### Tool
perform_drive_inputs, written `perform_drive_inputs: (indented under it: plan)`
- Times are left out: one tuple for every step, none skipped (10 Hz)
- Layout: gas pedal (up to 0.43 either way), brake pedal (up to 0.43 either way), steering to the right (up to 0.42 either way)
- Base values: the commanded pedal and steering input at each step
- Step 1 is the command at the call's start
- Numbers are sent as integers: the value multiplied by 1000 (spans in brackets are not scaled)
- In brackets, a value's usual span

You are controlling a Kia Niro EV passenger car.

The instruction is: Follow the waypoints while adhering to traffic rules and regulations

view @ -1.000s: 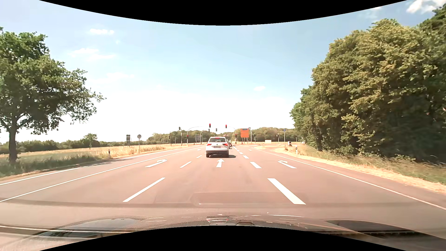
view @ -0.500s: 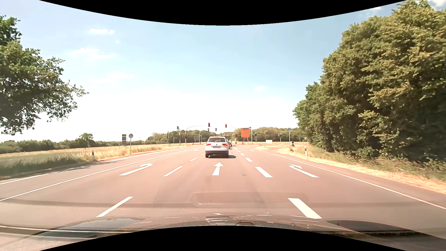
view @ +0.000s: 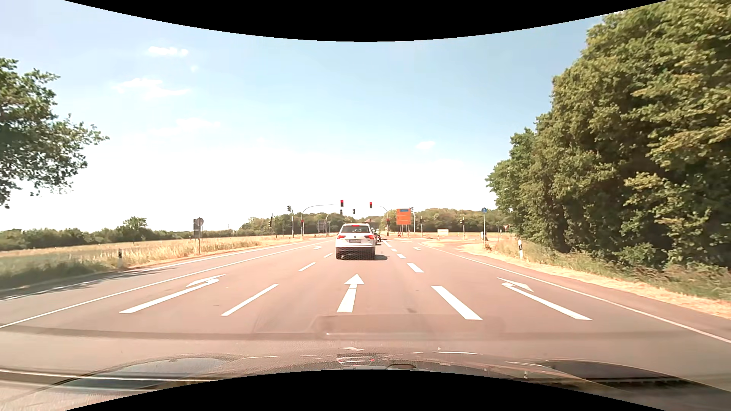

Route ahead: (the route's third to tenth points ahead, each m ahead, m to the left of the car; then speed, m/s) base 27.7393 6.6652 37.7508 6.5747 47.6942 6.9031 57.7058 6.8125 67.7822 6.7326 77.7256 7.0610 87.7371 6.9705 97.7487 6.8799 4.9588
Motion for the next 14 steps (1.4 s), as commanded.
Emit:
perform_drive_inputs:
  plan:
    - [0, 0, -5]
    - [0, 0, -5]
    - [0, 0, -5]
    - [0, 0, -5]
    - [0, 0, -5]
    - [0, 0, -5]
    - [0, 0, -5]
    - [0, 0, -5]
    - [0, 0, -5]
    - [0, 0, -5]
    - [0, 0, -5]
    - [0, 0, -5]
    - [0, 0, -5]
    - [0, 0, -5]
